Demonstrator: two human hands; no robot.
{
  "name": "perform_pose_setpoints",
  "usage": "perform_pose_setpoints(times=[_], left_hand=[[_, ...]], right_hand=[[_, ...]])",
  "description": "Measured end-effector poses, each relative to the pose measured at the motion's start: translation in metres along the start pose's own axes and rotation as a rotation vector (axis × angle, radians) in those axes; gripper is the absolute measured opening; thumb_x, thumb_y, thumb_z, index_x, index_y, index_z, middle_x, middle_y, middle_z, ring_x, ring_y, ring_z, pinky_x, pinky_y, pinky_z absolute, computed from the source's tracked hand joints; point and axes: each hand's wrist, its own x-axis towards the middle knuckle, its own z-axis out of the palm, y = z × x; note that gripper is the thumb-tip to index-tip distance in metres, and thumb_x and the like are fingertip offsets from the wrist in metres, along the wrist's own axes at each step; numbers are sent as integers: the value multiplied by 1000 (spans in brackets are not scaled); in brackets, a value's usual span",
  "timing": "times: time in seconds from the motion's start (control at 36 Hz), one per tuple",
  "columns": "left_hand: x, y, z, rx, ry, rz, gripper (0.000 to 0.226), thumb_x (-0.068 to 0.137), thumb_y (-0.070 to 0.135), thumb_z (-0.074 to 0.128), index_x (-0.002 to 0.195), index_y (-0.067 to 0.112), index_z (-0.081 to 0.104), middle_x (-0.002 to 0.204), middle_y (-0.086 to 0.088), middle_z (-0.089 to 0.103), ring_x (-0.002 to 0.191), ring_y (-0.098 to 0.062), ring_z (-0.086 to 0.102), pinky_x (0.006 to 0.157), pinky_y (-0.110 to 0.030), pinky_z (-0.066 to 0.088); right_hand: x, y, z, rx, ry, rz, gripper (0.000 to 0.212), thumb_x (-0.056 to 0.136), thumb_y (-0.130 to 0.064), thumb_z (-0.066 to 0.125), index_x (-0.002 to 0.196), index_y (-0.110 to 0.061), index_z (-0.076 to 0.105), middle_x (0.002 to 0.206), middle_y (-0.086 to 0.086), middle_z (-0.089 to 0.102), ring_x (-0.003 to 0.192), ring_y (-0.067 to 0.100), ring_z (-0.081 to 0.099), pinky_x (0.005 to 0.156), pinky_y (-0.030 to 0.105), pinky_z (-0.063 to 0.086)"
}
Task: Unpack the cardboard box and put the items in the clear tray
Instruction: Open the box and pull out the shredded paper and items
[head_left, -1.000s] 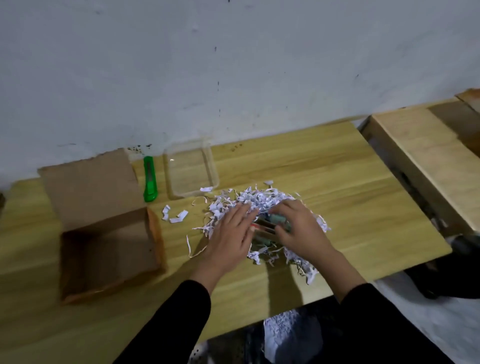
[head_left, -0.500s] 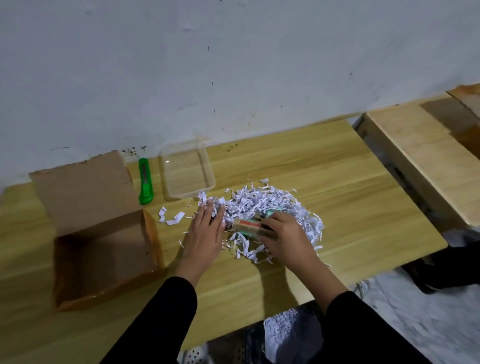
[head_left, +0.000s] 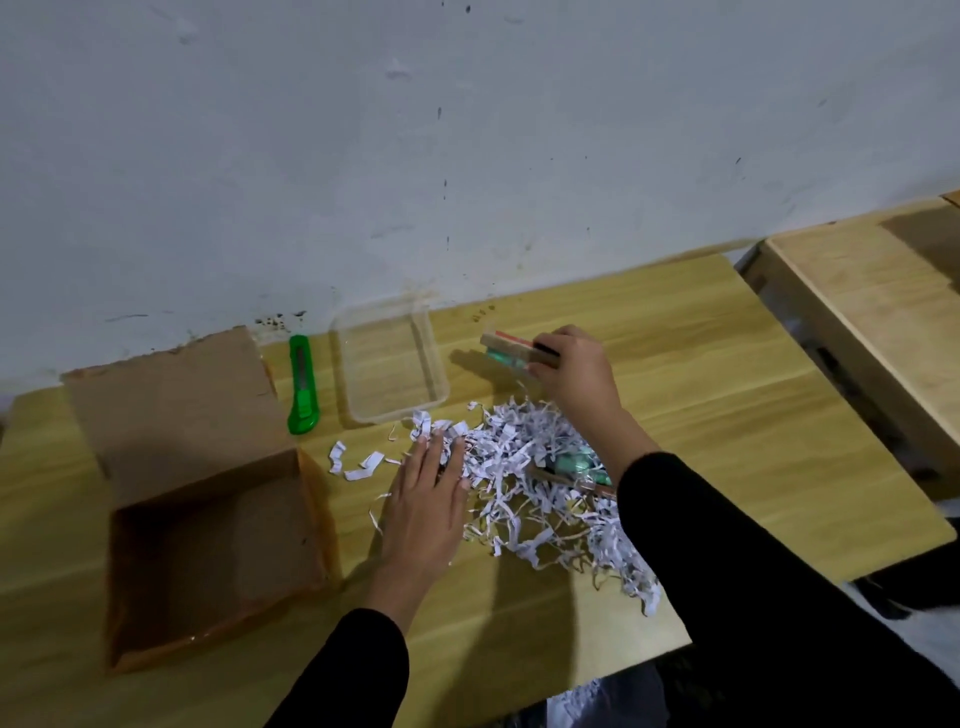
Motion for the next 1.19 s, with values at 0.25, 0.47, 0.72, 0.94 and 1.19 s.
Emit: perform_pose_setpoints(times=[0.25,0.47,0.72,0.94,1.19], left_hand=[[1,1,-8,-90,129,-32,62,84,33,15,134,16,45,144,-6,41,138,-22,29,116,-40,23],[25,58,-21,-555,147,262,40,95,30,33,129,15,48,135,1,45,130,-8,36,108,-25,32],[56,74,-3,-711,-201,92,40,98,41,33,134,30,48,145,12,41,135,4,18,117,-35,17],[58,62,-3,-565,-99,69,35,88,42,58,121,31,62,133,10,54,124,-9,45,108,-41,36],[45,69,-9,-677,64,-157,36,89,38,59,113,13,67,115,1,66,100,-11,59,88,-26,45]], right_hand=[[15,7,22,-22,-121,39,35,83,-14,64,117,-8,60,114,11,59,82,20,58,81,34,56],[-60,34,-13,144,-53,-122,35,87,-35,56,117,-18,60,118,2,60,103,12,54,90,27,49],[-82,86,-19,293,-118,121,21,87,-17,61,104,-7,69,107,11,69,93,21,63,88,36,52],[-75,109,-30,115,83,179,14,80,-2,66,92,1,72,90,21,73,81,28,68,75,33,50],[-105,81,-34,2,247,-32,19,80,-14,65,99,-11,69,97,9,66,91,25,53,79,33,40]])
